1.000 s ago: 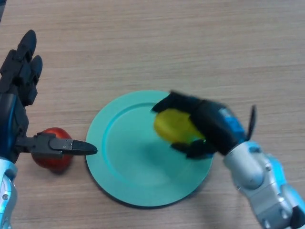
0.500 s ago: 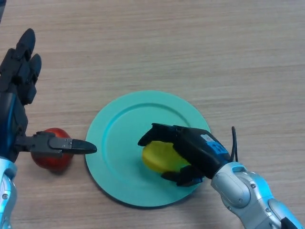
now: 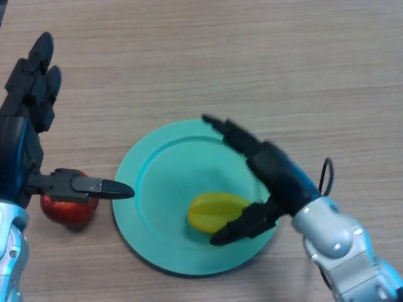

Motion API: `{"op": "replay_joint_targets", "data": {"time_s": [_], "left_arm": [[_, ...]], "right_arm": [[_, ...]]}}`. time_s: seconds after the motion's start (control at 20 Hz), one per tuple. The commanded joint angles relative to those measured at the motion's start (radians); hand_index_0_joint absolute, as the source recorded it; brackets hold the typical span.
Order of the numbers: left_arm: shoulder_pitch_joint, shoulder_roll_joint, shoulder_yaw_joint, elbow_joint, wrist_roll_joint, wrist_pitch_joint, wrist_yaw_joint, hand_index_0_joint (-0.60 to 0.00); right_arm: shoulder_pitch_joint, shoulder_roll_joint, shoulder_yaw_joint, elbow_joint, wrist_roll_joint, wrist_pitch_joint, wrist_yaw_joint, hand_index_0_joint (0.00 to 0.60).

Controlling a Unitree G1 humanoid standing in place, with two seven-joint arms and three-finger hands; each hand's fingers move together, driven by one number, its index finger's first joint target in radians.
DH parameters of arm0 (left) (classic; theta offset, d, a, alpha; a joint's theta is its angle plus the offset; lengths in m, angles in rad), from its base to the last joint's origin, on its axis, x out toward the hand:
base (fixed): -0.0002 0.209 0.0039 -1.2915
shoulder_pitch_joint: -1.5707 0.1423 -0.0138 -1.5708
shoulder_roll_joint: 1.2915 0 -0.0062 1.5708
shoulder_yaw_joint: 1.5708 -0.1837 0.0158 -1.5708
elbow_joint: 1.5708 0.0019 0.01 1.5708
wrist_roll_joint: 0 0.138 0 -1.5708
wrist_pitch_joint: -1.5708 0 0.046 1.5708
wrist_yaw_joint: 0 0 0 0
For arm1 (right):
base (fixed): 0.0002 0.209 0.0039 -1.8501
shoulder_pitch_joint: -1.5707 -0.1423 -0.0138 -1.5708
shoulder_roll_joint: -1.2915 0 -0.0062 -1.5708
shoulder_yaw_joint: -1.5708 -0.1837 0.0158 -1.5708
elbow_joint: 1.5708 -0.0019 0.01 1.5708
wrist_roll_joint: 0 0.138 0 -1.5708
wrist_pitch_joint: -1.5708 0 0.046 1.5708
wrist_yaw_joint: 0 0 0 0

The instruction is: Pick up the yellow starfruit and place it on the plate

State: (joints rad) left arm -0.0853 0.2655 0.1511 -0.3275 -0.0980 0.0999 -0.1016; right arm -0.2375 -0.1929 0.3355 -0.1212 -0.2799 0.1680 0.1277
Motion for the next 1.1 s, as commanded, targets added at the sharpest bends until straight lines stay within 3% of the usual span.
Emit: {"op": "replay_joint_targets", "data": {"time_s": [0.05, 0.15, 0.25, 0.45, 0.85, 1.1], "left_arm": [[-0.054, 0.029, -0.001, -0.058, 0.013, -0.088, 0.025, 0.0], [-0.052, 0.014, -0.024, -0.073, 0.028, -0.09, 0.026, 0.0], [-0.056, 0.009, -0.027, -0.06, 0.02, -0.104, 0.029, 0.0], [-0.076, 0.025, 0.001, -0.014, -0.01, -0.117, 0.03, 0.0], [-0.088, 0.055, 0.038, 0.082, 0.003, -0.205, 0.058, 0.0], [-0.094, 0.048, 0.02, 0.072, 0.029, -0.195, 0.078, 0.0]], "right_arm": [[-0.047, 0.003, -0.176, -0.145, 0.066, -0.032, 0.022, 0.0], [-0.058, 0.003, -0.241, -0.193, 0.074, -0.013, 0.072, 0.0], [-0.055, -0.002, -0.303, -0.26, 0.192, 0.051, 0.084, 0.0], [-0.051, -0.067, -0.401, -0.228, 0.316, -0.028, 0.016, 0.0], [0.012, -0.113, -0.469, -0.14, 0.376, -0.124, 0.025, 0.0], [0.017, -0.121, -0.484, -0.15, 0.426, -0.106, 0.007, 0.0]]}}
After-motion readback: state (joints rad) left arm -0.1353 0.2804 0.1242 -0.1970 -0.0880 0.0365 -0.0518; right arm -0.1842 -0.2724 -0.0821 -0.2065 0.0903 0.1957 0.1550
